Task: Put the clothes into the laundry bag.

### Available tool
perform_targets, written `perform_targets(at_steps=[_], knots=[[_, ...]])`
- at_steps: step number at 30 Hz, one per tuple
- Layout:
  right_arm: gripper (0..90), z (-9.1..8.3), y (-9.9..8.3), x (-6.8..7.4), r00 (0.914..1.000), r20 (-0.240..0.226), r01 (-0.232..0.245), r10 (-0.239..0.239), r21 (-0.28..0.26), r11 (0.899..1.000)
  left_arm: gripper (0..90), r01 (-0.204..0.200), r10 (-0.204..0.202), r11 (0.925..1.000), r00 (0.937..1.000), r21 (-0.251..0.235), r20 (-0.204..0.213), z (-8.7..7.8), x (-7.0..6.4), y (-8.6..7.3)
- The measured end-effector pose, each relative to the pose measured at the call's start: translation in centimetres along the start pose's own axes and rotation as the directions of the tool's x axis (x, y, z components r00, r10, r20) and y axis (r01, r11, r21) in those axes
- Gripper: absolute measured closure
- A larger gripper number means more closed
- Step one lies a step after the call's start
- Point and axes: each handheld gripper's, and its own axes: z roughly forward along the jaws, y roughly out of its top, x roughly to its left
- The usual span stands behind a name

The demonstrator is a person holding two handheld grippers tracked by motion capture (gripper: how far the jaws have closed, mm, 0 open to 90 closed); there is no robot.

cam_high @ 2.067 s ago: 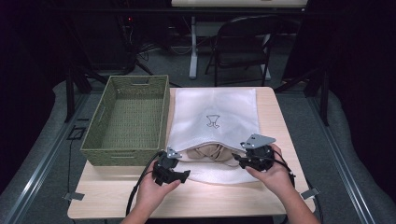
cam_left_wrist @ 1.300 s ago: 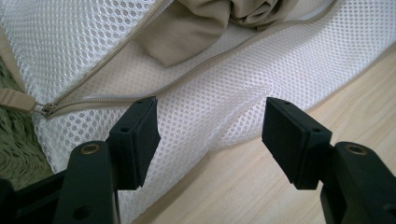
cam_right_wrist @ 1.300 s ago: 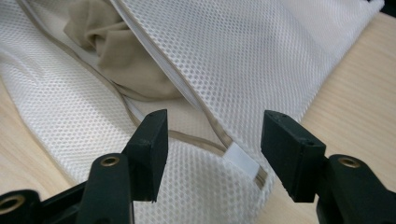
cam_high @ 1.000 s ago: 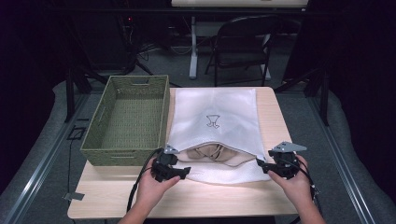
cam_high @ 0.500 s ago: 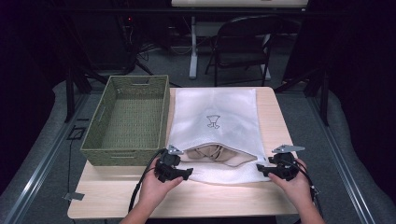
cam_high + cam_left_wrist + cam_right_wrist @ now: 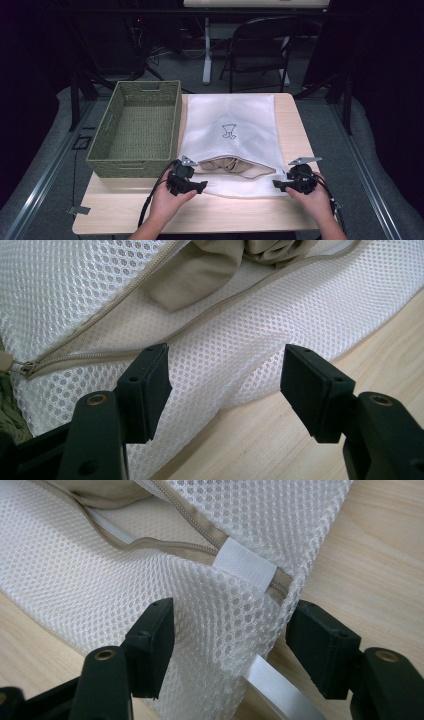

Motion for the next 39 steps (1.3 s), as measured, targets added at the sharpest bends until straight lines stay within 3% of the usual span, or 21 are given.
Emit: perform_targets(at_steps=[9, 14, 19, 25, 33, 36, 39], knots=[[39.8, 0.4, 0.2, 0.1, 0.9999, -0.017, 0.005, -0.005, 0.016, 1.000, 40.2, -0.010, 0.010, 0.9999, 0.9999, 0.005, -0.012, -0.1, 0.0, -0.1], [53.8, 0.4, 0.4, 0.4, 0.9997, -0.020, 0.014, -0.014, 0.014, 1.000, 41.9, -0.007, 0.007, 0.9999, 0.9996, -0.010, -0.028, -0.5, 0.0, -0.3], [68.0, 0.0, 0.9, 1.0, 0.9980, -0.014, 0.063, -0.062, 0.015, 0.998, 43.1, -0.003, 0.002, 0.9997, 0.9992, -0.024, -0.041, -1.2, 0.1, -0.5], [80.3, -0.5, 1.2, 1.1, 0.9948, -0.029, 0.098, -0.098, 0.017, 0.995, 42.9, 0.019, -0.020, 0.9991, 0.9989, -0.038, -0.043, -2.0, 0.4, -1.3], [81.6, -1.1, 1.1, 0.4, 0.9949, -0.008, 0.101, -0.101, 0.019, 0.995, 39.0, 0.087, -0.091, 0.9930, 0.9947, -0.080, -0.048, -3.0, 1.0, -2.3], [81.7, -1.3, 1.0, 0.0, 0.9954, 0.004, 0.096, -0.096, 0.018, 0.995, 38.6, 0.117, -0.120, 0.9912, 0.9919, -0.062, -0.043, -3.2, 1.3, -2.6], [81.6, -1.4, 0.9, -0.5, 0.9965, 0.011, 0.083, -0.083, 0.022, 0.996, 38.6, 0.138, -0.141, 0.9895, 0.9880, -0.043, -0.064, -3.0, 1.6, -3.0]])
